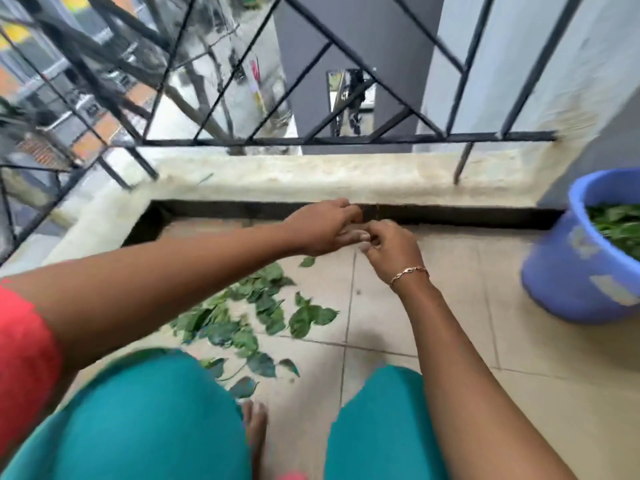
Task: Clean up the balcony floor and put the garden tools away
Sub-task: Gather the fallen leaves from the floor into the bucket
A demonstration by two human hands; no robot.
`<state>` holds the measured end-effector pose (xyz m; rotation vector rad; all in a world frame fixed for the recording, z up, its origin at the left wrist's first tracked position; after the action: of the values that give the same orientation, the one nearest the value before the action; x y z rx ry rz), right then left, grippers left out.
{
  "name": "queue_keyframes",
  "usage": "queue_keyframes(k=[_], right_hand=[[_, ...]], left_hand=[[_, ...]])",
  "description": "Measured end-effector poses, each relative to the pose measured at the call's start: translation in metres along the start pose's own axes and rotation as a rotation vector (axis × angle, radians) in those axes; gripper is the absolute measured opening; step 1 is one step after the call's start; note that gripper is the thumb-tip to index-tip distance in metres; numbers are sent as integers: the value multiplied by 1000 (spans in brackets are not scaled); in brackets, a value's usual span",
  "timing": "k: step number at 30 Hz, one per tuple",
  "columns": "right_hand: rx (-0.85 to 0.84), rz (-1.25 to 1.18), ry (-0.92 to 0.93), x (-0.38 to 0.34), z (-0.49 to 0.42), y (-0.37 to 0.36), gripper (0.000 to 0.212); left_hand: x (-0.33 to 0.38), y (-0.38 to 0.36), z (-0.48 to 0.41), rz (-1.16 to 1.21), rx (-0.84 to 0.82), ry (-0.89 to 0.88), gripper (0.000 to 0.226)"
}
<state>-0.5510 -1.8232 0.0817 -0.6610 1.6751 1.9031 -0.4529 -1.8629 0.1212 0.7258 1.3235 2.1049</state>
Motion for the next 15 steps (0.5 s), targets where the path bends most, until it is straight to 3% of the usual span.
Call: queue_keyframes(k=[5, 9, 12, 15], right_hand=[[-332, 14, -187, 14, -19, -101, 30], [-655, 87, -384, 27, -20, -200, 74], [-684, 54, -536, 37, -12, -253, 110], [-621, 158, -490, 42, -22, -285, 110]], left_hand=[[-66, -71, 27, 183, -101, 108, 47], [-126, -144, 55, 278, -180, 197, 46], [-149, -201, 77, 418, -184, 333, 51], [-156, -250, 99, 672, -178, 411, 47]])
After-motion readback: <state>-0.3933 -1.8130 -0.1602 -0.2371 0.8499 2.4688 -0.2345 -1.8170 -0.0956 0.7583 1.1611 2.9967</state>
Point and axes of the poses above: each hand's wrist, its own z-axis away from the middle knuckle, its own y-axis out of the back of the hand, x = y × z, the point moved 6 cm from there along -z, towards the middle knuckle, and after that the axes turned 11 degrees about -x, right-handed, at the moved point
